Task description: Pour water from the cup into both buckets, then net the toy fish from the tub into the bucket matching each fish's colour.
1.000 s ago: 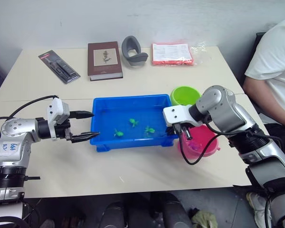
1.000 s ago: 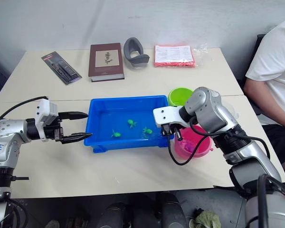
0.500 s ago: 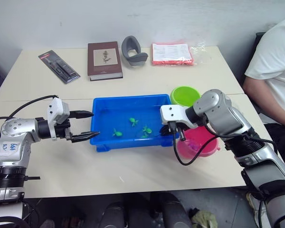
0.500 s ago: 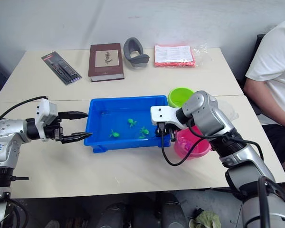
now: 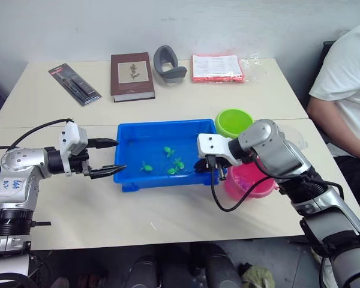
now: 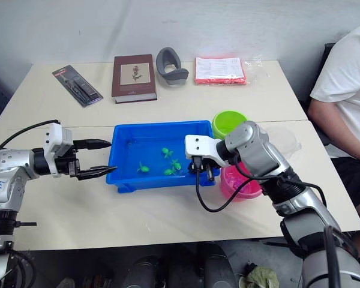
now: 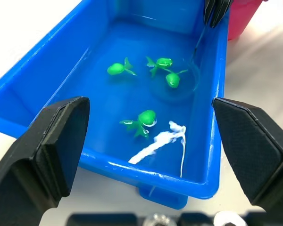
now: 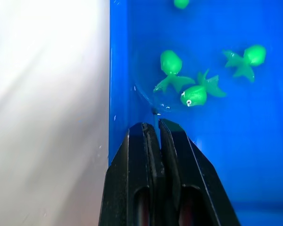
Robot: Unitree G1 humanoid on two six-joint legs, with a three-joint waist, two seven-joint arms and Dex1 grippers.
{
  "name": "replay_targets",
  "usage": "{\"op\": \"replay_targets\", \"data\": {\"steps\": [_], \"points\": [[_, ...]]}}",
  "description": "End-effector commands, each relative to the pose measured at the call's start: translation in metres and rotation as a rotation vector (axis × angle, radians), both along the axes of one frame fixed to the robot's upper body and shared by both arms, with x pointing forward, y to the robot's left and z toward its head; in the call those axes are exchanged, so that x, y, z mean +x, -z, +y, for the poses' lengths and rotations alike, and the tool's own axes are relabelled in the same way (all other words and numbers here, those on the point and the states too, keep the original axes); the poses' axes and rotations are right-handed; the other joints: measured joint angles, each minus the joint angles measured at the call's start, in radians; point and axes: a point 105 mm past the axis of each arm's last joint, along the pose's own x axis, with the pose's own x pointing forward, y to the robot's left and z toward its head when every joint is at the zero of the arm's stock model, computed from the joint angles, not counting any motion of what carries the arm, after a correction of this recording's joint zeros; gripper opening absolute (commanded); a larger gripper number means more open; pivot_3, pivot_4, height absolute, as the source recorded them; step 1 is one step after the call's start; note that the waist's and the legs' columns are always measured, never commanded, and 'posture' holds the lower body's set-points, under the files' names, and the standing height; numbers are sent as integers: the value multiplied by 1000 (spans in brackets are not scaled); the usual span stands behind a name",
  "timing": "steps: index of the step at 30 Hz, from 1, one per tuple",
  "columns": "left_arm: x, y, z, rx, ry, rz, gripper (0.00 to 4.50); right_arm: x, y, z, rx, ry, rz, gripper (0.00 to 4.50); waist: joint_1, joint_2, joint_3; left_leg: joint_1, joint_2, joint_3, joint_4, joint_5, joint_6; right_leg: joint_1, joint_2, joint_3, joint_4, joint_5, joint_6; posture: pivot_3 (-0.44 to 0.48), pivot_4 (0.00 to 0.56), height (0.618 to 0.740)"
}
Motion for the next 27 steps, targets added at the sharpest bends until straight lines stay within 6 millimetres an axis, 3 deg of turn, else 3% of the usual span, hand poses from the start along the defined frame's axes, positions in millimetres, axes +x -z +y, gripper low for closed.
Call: {"op": "replay_targets", "data": {"steps": [1,11,27], "points": [[1,-11,3,0,-6,-45,4459,-5,-7,10,79,-14,-1,0,0,0,0,0,0,0,0,0,0,0,0,0,0,0,0,0,150,740],[3,-13,4,7,-12,-53,4459,-13,-4,17,125,-20,14,0,0,0,0,0,0,0,0,0,0,0,0,0,0,0,0,0,150,740],[-3,-10,16,40,-39,-35,4459,6,-5,37,230,71,-167,0,0,0,0,0,0,0,0,0,0,0,0,0,0,0,0,0,150,740]]}}
